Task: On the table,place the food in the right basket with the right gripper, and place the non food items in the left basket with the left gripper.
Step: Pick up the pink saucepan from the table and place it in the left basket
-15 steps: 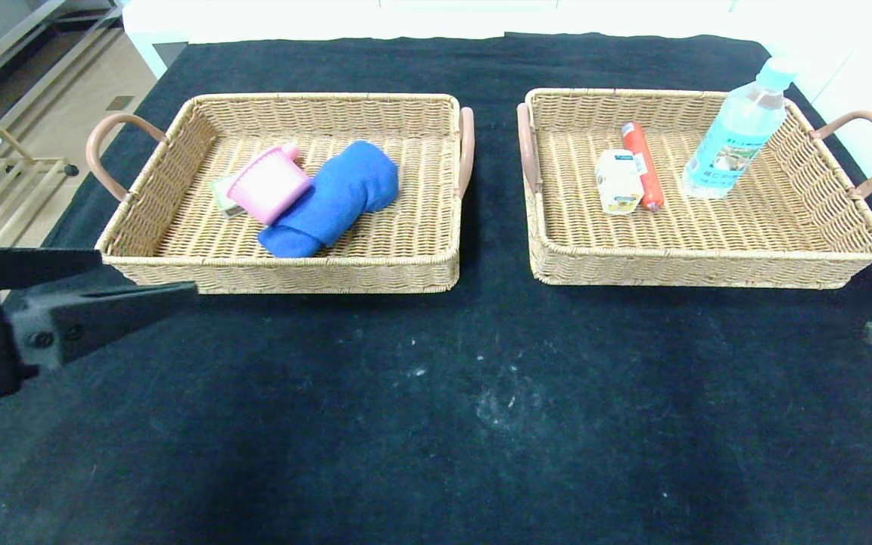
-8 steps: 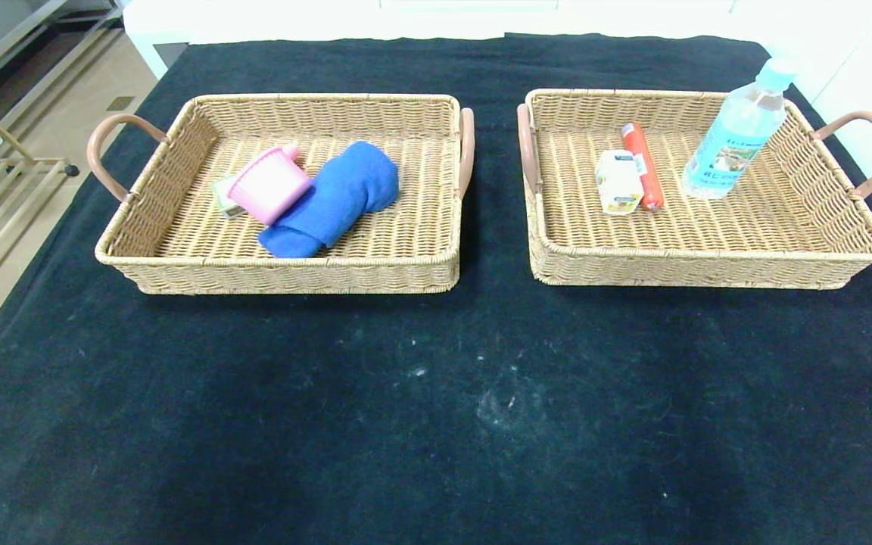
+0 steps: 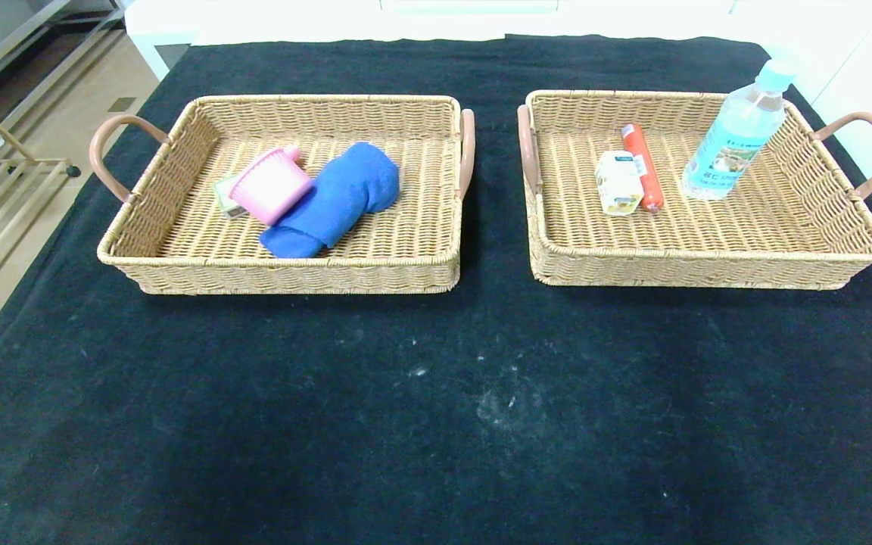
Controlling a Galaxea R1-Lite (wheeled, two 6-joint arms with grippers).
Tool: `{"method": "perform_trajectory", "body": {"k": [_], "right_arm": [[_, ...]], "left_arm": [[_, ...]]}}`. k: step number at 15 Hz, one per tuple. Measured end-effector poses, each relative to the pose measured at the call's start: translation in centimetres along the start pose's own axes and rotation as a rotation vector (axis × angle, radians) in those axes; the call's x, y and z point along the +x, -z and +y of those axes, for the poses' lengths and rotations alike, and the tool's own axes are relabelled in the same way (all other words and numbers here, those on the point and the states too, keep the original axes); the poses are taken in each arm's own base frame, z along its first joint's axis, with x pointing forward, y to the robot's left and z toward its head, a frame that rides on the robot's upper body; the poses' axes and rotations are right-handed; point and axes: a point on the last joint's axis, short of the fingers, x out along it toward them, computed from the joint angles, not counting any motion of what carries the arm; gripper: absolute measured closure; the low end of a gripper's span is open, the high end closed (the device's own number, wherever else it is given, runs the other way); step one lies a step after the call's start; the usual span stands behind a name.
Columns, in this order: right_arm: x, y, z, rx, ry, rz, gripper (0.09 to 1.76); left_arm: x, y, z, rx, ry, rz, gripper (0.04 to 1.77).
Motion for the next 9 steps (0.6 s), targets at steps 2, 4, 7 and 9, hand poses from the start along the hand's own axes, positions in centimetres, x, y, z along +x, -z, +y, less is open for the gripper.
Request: {"method": "perform_trajectory", "body": {"k": [2, 4, 7, 9], "right_arm": [[-0.7, 1.7, 0.2, -0.008, 0.035, -0.03, 0.14], [-1.1, 2.8, 0.3, -0.011, 0.065, -0.047, 0.14], [-1.3, 3.8, 0.3, -0.017, 0.075, -0.064, 0.14], [-1.3, 4.4, 0.1, -0.022, 0.166, -0.084, 0.14]], "left_arm": [[-0.6, -0.1, 0.0, 0.004, -0.022, -0.027, 0.1], [-1.1, -0.6, -0.3, 0.011, -0.056, -0.054, 0.1], [-1.6, -0.2, -0.9, 0.014, -0.1, -0.07, 0.1], [-2.1, 1.0, -1.1, 0.014, -0.105, -0.09, 0.1]]}}
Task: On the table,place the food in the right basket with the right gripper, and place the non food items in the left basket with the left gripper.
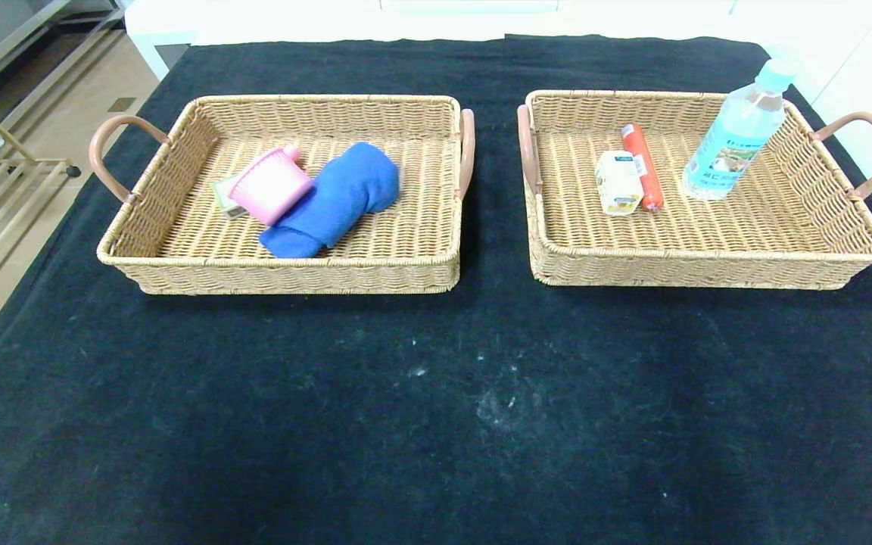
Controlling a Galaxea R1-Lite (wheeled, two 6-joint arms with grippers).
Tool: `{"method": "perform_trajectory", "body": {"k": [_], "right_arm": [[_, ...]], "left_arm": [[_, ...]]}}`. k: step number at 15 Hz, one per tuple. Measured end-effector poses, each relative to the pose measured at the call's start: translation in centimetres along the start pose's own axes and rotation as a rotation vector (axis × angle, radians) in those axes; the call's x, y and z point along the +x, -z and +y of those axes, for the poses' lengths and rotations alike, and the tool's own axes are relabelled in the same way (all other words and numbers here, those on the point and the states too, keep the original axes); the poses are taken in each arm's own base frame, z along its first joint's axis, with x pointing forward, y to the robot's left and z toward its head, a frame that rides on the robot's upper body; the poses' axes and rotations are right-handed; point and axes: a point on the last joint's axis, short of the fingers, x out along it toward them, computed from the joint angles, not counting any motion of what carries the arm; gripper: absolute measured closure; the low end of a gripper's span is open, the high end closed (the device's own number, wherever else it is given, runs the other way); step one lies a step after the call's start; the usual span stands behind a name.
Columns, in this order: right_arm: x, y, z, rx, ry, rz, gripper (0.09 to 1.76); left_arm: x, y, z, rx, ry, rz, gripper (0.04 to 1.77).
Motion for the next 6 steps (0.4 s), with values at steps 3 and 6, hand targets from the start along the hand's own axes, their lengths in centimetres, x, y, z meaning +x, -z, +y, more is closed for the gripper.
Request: {"method": "perform_trajectory", "body": {"k": [3, 6], "right_arm": [[0.7, -0.4, -0.3, -0.001, 0.121, -0.177, 0.14], [2.9, 1.2, -0.6, -0.005, 0.173, -0.232, 0.14]], "left_arm": [[0.2, 2.5, -0.3, 0.005, -0.011, -0.092, 0.09], [2.0, 5.6, -0.6, 0.007, -0.028, -0.161, 0.09]]}}
